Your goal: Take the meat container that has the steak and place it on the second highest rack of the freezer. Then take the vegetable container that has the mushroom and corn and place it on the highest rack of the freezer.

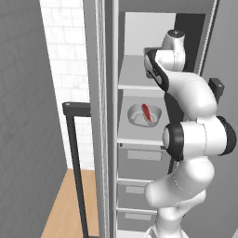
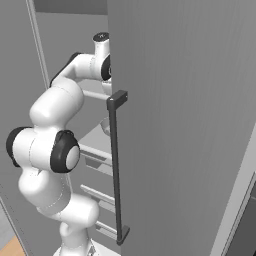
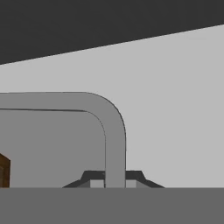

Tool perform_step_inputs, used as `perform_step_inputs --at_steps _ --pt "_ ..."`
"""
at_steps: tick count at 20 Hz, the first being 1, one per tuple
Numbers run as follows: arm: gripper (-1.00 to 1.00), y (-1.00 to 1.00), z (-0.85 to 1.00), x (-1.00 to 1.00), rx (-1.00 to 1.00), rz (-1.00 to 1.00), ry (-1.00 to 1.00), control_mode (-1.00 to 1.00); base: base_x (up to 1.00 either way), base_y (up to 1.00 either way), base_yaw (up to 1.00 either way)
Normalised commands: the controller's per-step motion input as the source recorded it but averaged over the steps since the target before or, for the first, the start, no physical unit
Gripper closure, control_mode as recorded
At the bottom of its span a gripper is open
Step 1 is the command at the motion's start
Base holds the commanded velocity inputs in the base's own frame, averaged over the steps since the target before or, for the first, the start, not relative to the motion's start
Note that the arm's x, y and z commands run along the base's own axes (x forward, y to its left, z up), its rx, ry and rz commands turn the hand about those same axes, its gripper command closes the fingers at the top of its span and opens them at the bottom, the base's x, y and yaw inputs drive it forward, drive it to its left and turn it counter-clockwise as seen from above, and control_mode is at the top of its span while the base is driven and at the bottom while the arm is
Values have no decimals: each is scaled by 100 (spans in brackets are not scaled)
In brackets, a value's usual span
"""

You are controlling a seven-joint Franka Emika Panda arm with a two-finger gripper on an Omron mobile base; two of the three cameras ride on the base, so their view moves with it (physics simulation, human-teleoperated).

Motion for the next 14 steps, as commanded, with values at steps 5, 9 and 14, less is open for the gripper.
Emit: perform_step_inputs --at_steps 5,9,14 --pt "100 0 0 3 0 0 0 -100 0 0 0" --pt "-100 0 0 1 0 0 0 -100 0 0 0" --pt "-100 0 0 0 0 0 0 -100 0 0 0"
